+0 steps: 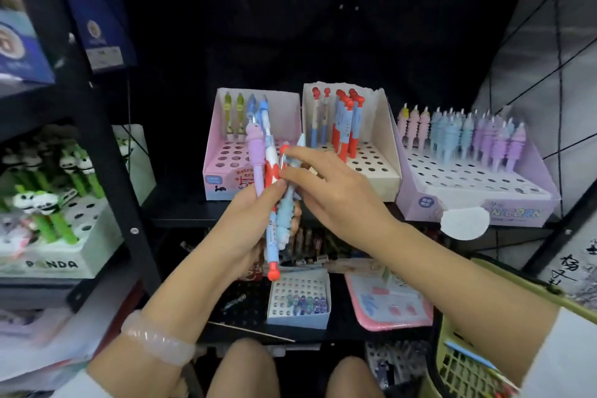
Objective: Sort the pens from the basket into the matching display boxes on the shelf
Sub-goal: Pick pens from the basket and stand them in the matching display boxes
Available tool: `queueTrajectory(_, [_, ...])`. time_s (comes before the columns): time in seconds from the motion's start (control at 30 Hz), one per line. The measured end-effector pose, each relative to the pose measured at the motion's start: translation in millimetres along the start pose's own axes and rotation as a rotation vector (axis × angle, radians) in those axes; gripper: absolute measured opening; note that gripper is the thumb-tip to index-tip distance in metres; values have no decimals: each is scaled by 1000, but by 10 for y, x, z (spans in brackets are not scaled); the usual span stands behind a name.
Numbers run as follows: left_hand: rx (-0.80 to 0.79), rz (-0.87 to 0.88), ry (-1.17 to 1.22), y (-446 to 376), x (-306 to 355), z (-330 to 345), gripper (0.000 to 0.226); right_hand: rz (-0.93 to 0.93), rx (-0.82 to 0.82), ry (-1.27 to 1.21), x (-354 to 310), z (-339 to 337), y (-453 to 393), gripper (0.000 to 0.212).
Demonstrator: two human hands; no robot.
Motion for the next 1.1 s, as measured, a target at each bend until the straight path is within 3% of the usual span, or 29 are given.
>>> queueTrajectory(0.17, [-22,13,-94,-46,98,-95,27,-148,63,109,57,90,-159,19])
queueTrajectory(0.27, [60,57,-165,-83,192,-244,28,-107,43,169,237,110,-212,17])
queueTrajectory(0.37, [127,49,-137,-134,237,-382,28,291,45,-66,582,115,-286,4])
queueTrajectory(0.47, [148,68,-127,-177,280,-433,25,833,53,-718,834,389,-209,5])
queueTrajectory(0.57, [131,59,-148,-221,267,-391,26,1051,12,-1125,750,639,-157,7])
queueTrajectory(0.67, [54,34,-122,-258,220,-231,29,1087,-28,-1224,678,747,-113,10])
queueTrajectory(0.8, [4,63,-172,-297,183,-70,30,1046,-21,-1110,754,671,-74,13])
queueTrajectory(1.0, [-49,58,-196,-372,88,167,39,1131,203,-1194,1125,376,85,17])
queueTrajectory(1.1, [-95,45,-204,-427,14,351,41,1084,247,-1098,1316,173,172,15])
Point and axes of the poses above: each hand's wrist, its own y-axis away from the middle knuckle, its own z-axis out of the palm, x = y × z, the point moved 8 cm from there along -y, towards the middle knuckle
